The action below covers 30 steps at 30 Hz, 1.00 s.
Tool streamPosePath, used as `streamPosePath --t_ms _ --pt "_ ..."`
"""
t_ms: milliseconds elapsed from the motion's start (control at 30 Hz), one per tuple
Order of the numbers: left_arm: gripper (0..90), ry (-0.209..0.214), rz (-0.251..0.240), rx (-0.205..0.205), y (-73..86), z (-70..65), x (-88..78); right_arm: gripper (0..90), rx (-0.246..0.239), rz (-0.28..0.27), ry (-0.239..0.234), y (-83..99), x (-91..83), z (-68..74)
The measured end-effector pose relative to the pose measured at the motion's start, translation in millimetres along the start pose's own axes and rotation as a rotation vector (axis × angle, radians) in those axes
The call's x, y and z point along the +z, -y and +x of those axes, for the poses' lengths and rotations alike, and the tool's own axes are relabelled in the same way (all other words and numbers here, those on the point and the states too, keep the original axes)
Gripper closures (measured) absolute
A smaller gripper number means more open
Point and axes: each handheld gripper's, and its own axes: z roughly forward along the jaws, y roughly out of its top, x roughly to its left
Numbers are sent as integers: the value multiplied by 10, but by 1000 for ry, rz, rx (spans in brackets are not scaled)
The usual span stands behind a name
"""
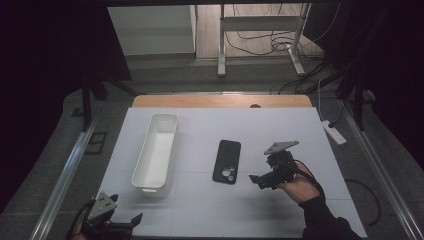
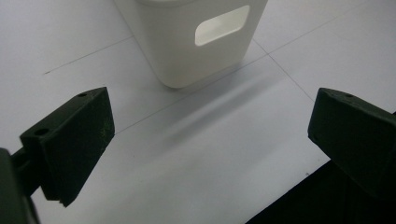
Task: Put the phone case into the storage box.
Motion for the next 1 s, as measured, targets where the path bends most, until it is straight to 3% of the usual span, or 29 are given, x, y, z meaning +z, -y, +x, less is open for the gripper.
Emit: streamPosePath --t_ms 1000 --pt "11 0 0 -1 1 2 -2 0 -29 30 -61 -373 394 19"
